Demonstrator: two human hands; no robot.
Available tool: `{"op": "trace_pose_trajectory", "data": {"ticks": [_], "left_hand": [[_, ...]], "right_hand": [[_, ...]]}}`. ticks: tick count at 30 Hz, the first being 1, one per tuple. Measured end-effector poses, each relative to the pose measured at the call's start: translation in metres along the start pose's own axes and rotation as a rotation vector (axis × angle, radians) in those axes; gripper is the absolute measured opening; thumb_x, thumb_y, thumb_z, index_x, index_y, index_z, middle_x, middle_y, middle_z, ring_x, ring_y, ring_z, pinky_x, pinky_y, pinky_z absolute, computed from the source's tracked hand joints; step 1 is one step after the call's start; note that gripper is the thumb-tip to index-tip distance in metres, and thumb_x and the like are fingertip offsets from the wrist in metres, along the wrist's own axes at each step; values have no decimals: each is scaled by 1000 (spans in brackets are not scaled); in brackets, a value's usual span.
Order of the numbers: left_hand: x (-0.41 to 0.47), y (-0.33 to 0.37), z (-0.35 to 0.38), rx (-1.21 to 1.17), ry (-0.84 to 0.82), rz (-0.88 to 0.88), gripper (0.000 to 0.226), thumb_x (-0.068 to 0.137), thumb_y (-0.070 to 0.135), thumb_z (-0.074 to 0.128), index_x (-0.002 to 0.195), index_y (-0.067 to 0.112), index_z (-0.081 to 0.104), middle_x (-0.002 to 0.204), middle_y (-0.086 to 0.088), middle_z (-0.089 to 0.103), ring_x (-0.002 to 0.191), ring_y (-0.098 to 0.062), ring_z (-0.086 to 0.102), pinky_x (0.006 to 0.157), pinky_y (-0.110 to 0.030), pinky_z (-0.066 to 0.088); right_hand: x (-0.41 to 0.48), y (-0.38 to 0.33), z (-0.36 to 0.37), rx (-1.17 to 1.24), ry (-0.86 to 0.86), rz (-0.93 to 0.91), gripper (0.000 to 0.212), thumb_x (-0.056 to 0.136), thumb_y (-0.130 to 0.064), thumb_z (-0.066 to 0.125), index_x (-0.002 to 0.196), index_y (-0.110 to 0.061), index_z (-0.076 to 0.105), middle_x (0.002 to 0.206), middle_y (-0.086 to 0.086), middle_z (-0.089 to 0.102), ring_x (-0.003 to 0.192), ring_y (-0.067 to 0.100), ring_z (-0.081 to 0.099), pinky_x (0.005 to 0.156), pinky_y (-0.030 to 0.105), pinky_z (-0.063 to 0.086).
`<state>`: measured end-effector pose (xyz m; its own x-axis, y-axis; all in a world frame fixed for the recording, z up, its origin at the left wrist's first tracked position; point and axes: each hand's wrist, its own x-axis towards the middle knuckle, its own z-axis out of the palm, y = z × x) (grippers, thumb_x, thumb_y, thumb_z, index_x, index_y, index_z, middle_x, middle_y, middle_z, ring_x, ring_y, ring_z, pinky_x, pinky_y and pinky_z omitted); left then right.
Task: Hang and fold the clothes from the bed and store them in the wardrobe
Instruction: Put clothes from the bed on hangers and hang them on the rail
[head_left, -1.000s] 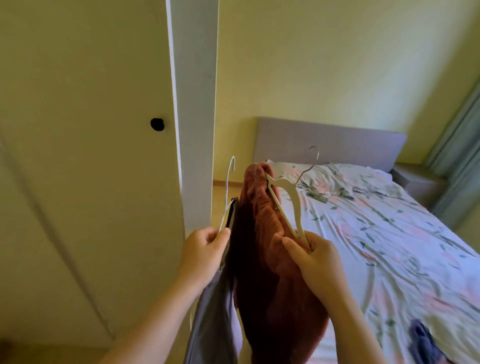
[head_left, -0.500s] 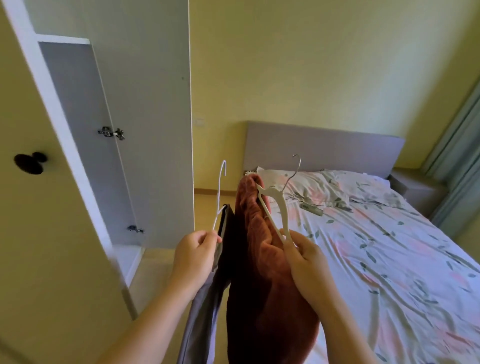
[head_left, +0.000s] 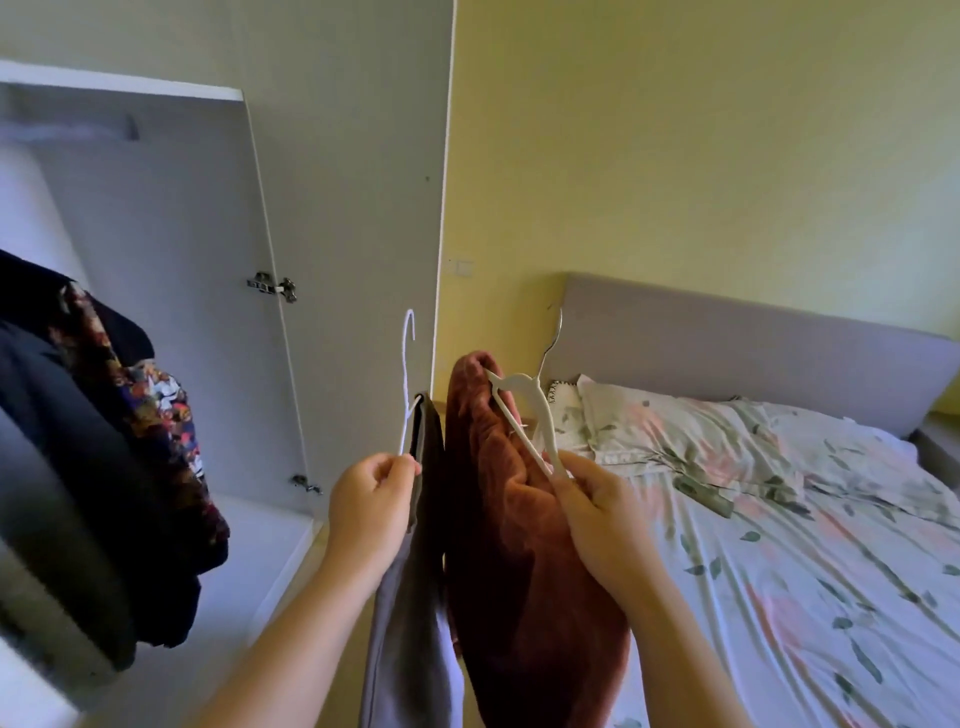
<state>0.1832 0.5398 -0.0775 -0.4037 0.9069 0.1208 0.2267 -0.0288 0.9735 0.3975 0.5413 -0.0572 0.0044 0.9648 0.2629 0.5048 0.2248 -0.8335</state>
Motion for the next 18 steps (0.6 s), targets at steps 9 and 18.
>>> {"op": "trace_pose_trajectory", "data": {"ticks": [9,18], "left_hand": [[102,-7,6,-3,153,-56,36,92,21,56,71,-8,50,55,-9,38,53,-21,37,58,-36,32],[187,-14,-5,-52,343,-88,39,88,25,56,59,9,34,55,-6,25,51,-19,25,55,-38,23]], "right_hand": [[124,-7,50,31,-194,-121,33,95,-13,51,67,-28,60,49,-17,45,47,1,39,49,14,30],[243,-7,111,124,-396,-219,21,97,-19,51,85,-19,68,65,4,64,59,9,50,55,36,43]]}}
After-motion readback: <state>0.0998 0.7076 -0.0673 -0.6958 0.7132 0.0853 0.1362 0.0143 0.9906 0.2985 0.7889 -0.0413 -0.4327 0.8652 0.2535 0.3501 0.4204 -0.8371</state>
